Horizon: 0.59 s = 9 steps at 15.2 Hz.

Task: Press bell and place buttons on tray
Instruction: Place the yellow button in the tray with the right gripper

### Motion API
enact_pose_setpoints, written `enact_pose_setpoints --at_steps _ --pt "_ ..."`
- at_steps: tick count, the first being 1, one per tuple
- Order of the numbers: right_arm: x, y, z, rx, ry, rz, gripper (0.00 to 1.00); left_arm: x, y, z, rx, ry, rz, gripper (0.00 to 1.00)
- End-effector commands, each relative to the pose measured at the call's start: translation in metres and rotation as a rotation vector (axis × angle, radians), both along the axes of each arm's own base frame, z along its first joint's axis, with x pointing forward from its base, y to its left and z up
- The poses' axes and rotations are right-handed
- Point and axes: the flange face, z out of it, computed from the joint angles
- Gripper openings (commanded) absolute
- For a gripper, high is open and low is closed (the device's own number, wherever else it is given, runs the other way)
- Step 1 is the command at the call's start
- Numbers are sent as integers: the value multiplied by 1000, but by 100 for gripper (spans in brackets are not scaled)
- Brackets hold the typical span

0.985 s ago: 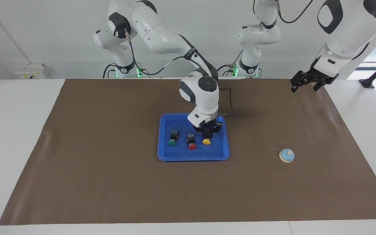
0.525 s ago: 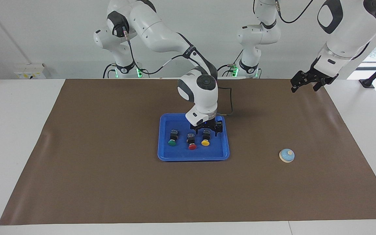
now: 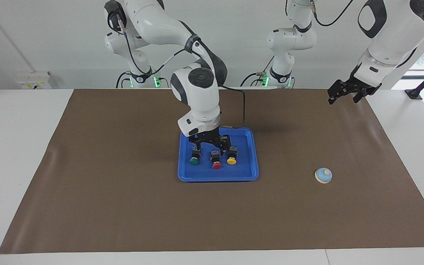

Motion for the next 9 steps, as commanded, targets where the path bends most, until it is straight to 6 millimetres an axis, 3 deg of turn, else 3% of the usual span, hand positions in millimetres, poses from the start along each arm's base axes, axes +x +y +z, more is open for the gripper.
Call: enact_pose_setpoints --at_steps 1,6,9 --pt "6 -59 38 -25 20 63 100 -7 2 2 11 0 7 100" --pt "17 -179 84 -63 51 244 100 -7 2 2 11 0 7 100" --pt "13 -230 105 -73 59 323 100 -7 2 2 11 0 9 100"
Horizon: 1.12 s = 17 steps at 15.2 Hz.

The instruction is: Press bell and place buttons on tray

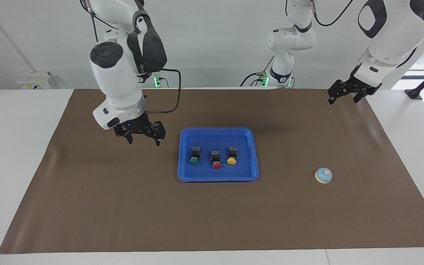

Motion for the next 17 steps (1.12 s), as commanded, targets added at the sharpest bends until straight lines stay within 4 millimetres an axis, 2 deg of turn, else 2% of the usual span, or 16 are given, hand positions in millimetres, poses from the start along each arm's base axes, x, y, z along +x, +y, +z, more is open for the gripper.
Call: enact_pose_setpoints --at_steps 1,3,5,8,10,12,14,17 --pt "-10 -36 21 -8 9 94 100 -7 2 2 11 0 9 100" --pt "-19 -67 37 -12 20 145 100 -7 2 2 11 0 9 100" --pt "-31 -89 56 -14 24 168 100 -7 2 2 11 0 9 100" --pt "-57 -105 84 -16 35 176 100 -7 2 2 11 0 9 100" --pt "-77 -109 99 -18 52 170 100 -7 2 2 11 0 7 100" --pt "-97 -109 103 -21 63 166 100 -7 2 2 11 0 9 100" --pt "-109 -109 97 -23 82 161 100 -7 2 2 11 0 9 100" --pt "-107 -117 88 -25 46 144 100 -7 2 2 11 0 9 100"
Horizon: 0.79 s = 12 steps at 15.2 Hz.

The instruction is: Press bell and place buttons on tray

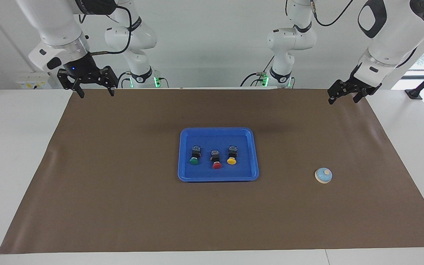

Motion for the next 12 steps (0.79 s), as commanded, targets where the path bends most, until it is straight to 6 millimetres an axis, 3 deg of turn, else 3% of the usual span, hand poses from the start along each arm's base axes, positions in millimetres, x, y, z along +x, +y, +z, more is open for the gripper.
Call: enact_pose_setpoints --at_steps 1,12 --pt "0 -17 -10 -3 -57 -19 100 -7 2 2 11 0 7 100" --pt "-1 -21 -9 4 -58 -29 100 -10 5 1 14 15 13 100"
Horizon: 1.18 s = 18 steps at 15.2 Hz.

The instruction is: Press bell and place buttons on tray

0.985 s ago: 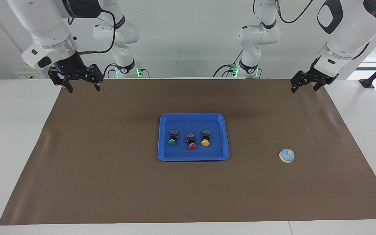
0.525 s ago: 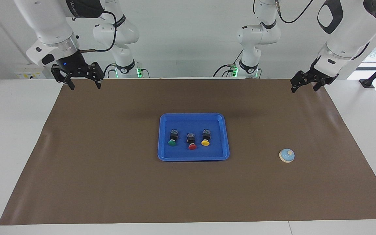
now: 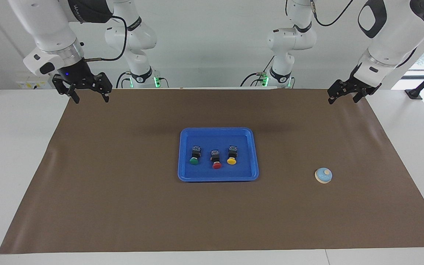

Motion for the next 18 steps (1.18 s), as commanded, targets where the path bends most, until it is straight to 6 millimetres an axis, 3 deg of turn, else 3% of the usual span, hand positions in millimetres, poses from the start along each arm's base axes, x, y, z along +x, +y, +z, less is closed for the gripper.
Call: enact_pose_setpoints --at_steps 1,8,9,12,15,18 --pt "-7 -2 1 3 -9 7 100 -9 -1 3 14 0 3 100" --pt "-9 -1 2 -2 2 10 100 -8 -1 -2 14 -6 0 98" --pt "-9 -1 1 0 5 10 100 -5 1 -8 12 -40 -5 70" --pt "-9 -1 1 0 5 10 100 -4 -2 -39 13 -114 -12 0" --pt "-9 0 1 0 5 11 100 11 2 -70 14 -120 6 0" --pt "-9 -1 1 -2 5 11 100 44 4 -116 16 -135 10 0"
